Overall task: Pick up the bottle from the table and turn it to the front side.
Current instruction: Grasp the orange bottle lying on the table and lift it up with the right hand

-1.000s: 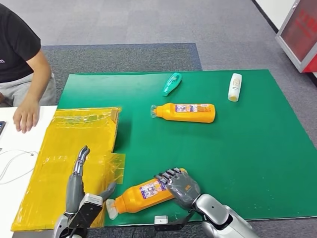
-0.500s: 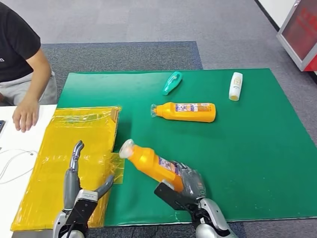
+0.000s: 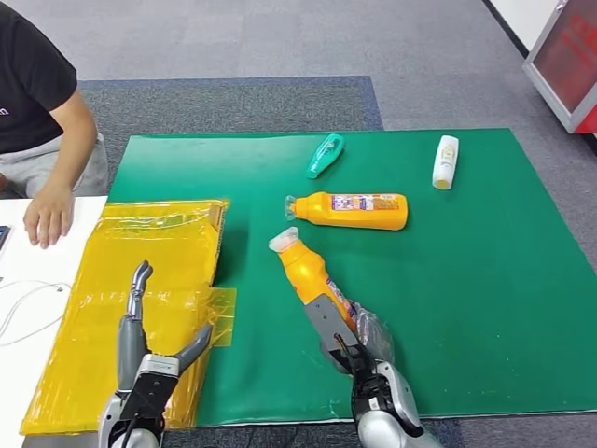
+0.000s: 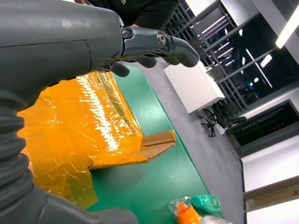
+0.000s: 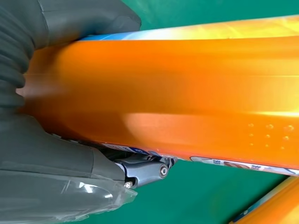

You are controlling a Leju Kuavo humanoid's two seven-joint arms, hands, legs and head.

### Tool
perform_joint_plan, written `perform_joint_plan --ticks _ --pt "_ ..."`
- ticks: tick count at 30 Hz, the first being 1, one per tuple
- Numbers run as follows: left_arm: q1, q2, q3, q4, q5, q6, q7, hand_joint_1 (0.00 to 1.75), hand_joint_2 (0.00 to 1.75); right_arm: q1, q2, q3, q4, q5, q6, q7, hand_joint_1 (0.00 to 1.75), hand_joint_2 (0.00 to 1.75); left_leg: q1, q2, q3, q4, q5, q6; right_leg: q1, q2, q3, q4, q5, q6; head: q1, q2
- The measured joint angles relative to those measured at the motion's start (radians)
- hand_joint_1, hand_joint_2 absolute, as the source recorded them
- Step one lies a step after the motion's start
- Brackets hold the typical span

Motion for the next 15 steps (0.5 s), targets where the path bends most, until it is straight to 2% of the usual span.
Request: perform_joint_plan --ticks 15 --pt "-0.004 0.000 -0.014 -0.005 0.051 -0.006 0.000 0.00 1.75 -0.020 0.013 0.003 -0.048 -0.145 -0.040 0.000 1.75 1.75 0.000 0.000 -0.002 0.000 0.000 0.000 0.000 0.000 -0.002 0.000 0.000 0.000 0.000 0.000"
